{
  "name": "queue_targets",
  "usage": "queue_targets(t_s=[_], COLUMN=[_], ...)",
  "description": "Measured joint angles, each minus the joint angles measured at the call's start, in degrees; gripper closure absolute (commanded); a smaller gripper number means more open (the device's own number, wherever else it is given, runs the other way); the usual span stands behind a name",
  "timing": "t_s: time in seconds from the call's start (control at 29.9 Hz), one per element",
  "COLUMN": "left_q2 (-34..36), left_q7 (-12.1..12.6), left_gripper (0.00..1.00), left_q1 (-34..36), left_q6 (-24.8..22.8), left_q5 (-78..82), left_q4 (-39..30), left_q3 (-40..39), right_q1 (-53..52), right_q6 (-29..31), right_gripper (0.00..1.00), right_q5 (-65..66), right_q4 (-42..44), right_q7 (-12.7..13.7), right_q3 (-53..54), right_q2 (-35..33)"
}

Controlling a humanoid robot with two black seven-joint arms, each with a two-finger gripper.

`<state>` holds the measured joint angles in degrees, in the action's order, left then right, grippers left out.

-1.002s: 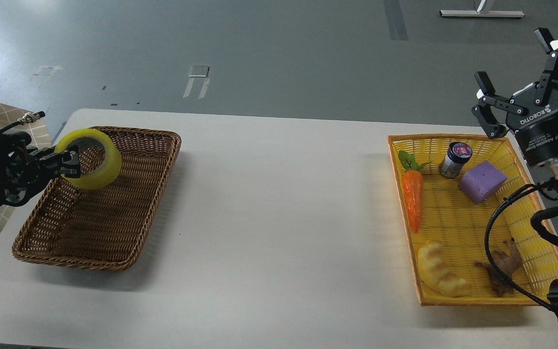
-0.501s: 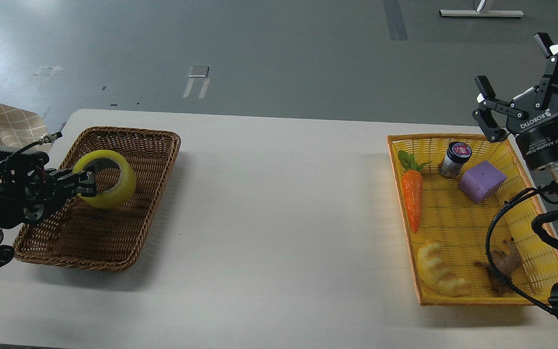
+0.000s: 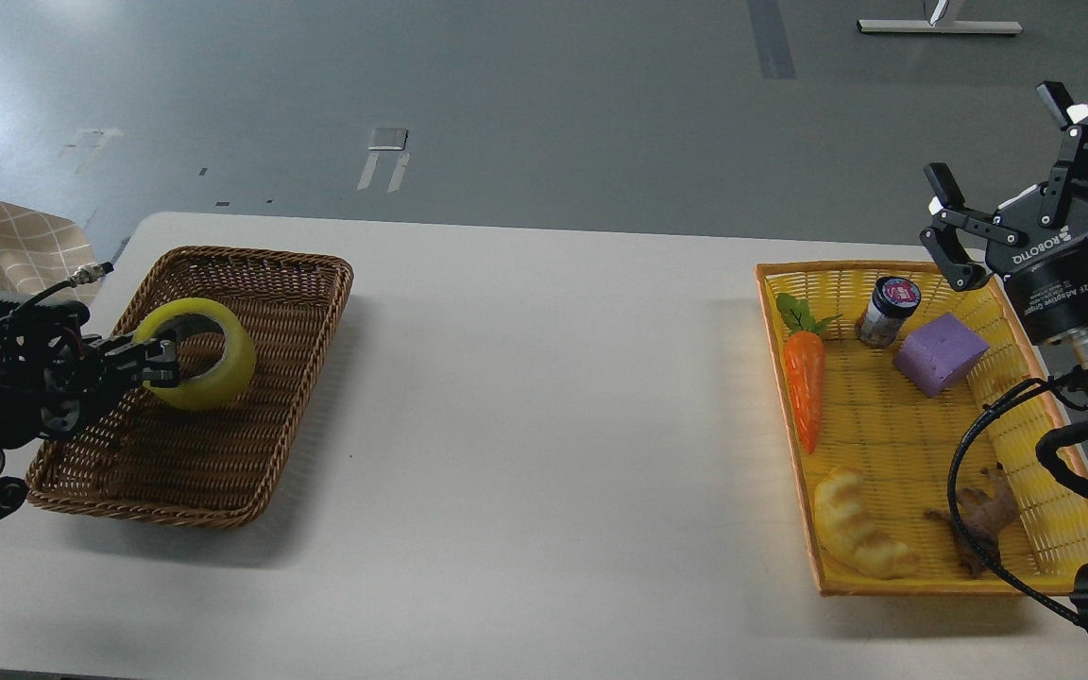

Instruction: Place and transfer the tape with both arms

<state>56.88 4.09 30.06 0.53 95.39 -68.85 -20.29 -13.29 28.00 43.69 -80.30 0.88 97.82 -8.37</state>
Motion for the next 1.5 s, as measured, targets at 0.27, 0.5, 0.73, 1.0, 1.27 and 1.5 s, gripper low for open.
queue_targets(t_s=[0.27, 0.5, 0.73, 1.0, 1.27, 1.5], left_q2=[0.12, -0.58, -1.68, -1.45, -1.83, -6.92], left_q7=[-0.95, -2.88, -5.24, -6.92, -7.0, -10.45], left_gripper=[0.57, 0.26, 0.09, 0.04, 0.02, 0.02], left_q1=[0.0, -0.23, -0.26, 0.11, 0.26, 0.36], left_q6=[0.07, 1.19, 1.67, 4.11, 4.66, 5.93], left_q5=[-0.19, -0.08, -0.02, -1.4, -17.9, -42.97], left_q4=[0.14, 2.38, 4.77, 6.72, 6.28, 5.29], left_q3=[0.08, 0.38, 0.51, -1.07, -12.22, -27.12], right_q1=[0.12, 0.35, 0.92, 1.18, 0.82, 0.49], right_q6=[0.0, 0.0, 0.0, 0.0, 0.0, 0.0], right_gripper=[0.0, 0.0, 0.0, 0.0, 0.0, 0.0], right_q5=[-0.01, -0.01, -0.01, -0.01, -0.02, -0.01], right_q4=[-0.07, -0.04, -0.01, -0.07, 0.06, 0.06], right_q7=[0.0, 0.0, 0.0, 0.0, 0.0, -0.01], right_q3=[0.01, 0.01, 0.01, 0.01, 0.01, 0.02], right_q2=[0.01, -0.05, -0.03, 0.24, 0.25, 0.19])
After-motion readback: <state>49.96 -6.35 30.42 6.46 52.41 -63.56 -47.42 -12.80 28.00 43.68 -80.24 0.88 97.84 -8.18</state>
